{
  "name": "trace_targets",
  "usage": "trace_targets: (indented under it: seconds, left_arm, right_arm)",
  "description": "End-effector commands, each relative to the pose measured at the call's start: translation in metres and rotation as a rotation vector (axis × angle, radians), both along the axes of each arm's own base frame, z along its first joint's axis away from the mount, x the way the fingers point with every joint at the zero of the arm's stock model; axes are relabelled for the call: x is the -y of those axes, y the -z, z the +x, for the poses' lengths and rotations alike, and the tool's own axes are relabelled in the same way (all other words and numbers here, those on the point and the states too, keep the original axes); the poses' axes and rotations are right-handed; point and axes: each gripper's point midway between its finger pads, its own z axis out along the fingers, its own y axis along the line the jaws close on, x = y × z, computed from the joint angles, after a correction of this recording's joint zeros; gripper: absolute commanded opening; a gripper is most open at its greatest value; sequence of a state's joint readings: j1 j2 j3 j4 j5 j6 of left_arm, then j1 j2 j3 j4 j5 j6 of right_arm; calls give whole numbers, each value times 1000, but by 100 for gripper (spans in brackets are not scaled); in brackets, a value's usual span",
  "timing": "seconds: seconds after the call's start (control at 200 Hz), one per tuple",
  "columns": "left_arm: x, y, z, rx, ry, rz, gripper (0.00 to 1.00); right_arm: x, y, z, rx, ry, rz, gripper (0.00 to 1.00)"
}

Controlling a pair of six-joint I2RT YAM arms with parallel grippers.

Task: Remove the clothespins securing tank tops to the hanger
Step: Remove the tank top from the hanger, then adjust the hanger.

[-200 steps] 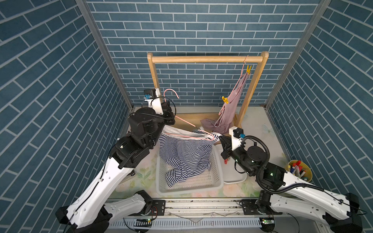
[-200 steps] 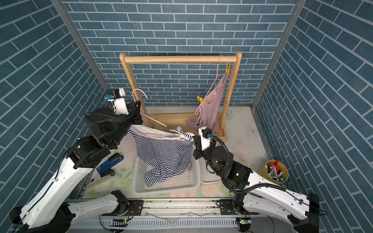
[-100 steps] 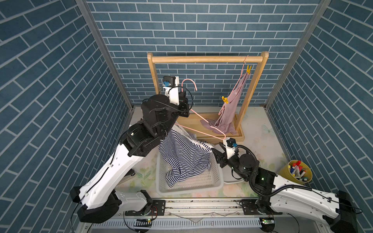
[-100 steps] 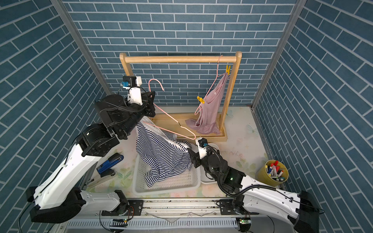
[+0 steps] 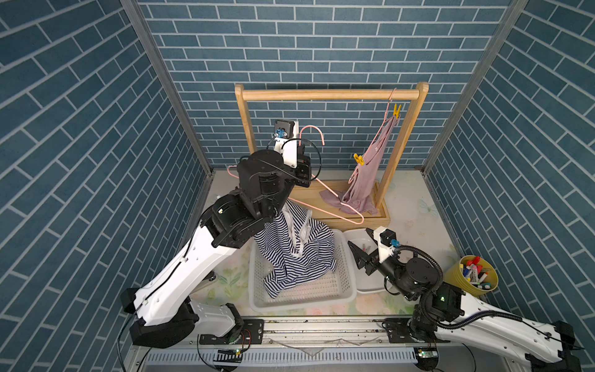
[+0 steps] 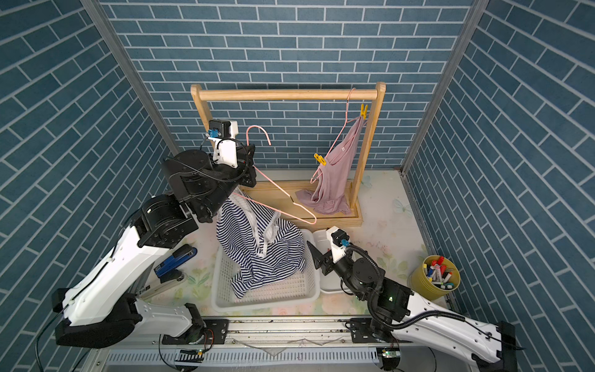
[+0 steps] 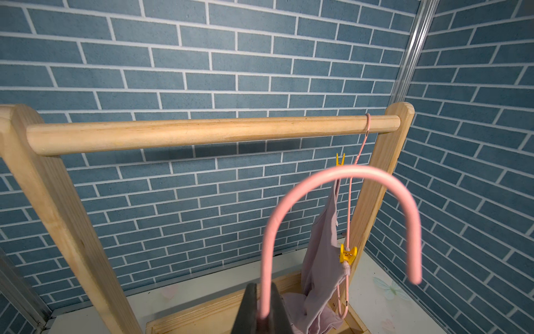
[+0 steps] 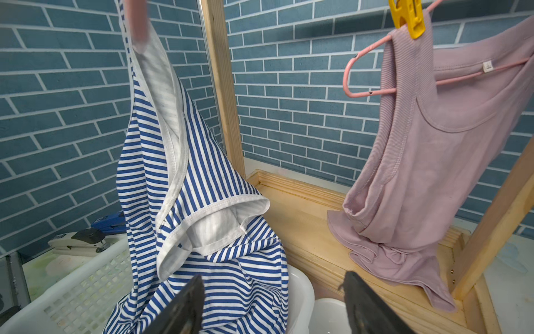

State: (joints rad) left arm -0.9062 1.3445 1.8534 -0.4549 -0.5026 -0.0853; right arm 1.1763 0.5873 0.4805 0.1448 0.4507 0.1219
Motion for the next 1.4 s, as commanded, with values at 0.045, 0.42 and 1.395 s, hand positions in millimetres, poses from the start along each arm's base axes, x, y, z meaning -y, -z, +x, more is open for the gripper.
trace_targets:
  seconds: [0.045,0.42,1.395]
  left_arm:
    - [1,-15,-2,22,-28,14,0]
    - [11,-10,-3,-21,-10,-24,0]
    - [19,23,-43,-124,227,-1,0]
  right_arm:
    - [-24,7,-9,39,-57,-70,79]
    - [-118,-40,-44,272,-195,-72,85]
    - [-52,-106,15,176,-152,28,78]
